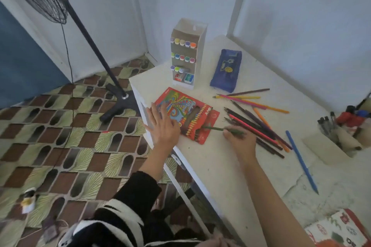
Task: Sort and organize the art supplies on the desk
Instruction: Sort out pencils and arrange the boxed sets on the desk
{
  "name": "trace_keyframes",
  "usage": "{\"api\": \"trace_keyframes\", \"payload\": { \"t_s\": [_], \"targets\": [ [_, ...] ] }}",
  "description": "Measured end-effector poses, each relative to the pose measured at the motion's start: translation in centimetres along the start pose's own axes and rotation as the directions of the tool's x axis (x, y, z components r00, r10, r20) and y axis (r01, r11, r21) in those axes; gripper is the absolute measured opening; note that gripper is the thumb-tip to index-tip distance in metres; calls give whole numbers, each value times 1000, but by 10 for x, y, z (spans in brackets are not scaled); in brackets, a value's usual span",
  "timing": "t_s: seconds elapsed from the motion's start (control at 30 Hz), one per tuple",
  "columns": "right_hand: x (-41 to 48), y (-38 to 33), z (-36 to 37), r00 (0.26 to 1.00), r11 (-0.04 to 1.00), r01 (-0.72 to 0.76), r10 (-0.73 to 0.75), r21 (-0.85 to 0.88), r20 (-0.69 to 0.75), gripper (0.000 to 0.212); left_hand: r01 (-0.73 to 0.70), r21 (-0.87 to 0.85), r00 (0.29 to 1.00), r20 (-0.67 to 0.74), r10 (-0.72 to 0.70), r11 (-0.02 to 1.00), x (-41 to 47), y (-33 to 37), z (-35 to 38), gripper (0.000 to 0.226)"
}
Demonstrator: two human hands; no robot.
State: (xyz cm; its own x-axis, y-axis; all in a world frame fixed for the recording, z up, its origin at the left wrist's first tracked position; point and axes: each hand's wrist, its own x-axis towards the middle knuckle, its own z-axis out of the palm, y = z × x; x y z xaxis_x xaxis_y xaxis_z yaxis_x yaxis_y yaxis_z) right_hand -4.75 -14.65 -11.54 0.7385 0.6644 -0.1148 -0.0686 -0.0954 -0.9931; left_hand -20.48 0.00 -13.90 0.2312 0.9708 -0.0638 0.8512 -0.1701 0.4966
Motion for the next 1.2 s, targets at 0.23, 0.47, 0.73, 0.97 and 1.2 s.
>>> {"api": "trace_keyframes", "payload": {
  "t_s": [0.23, 0.47, 0.73, 0.97, 1.2],
  "targets": [
    [3, 8, 5, 967, 949, 129, -56, -286, 250, 20, 3, -21, 1000, -4, -3, 1000, -2, -1, 10, 54],
    [-1, 21, 24, 947, 807, 296, -176, -511, 270, 21, 16, 4, 1000, -8, -16, 1000, -4, -2, 7, 51],
    [-3, 22, 17, 897, 741, 420, -251, -524, 364, 48, 28, 37, 999, 24, -29, 999, -4, -1, 5, 52],
    [-1, 28, 21, 935, 820, 355, -296, -450, 198, 12, 33, 35, 999, 20, -33, 999, -3, -1, 6, 52],
    [5, 29, 26, 934, 800, 335, -211, -498, 290, 14, 31, 25, 999, 12, -32, 999, -3, -2, 8, 51]
  ]
}}
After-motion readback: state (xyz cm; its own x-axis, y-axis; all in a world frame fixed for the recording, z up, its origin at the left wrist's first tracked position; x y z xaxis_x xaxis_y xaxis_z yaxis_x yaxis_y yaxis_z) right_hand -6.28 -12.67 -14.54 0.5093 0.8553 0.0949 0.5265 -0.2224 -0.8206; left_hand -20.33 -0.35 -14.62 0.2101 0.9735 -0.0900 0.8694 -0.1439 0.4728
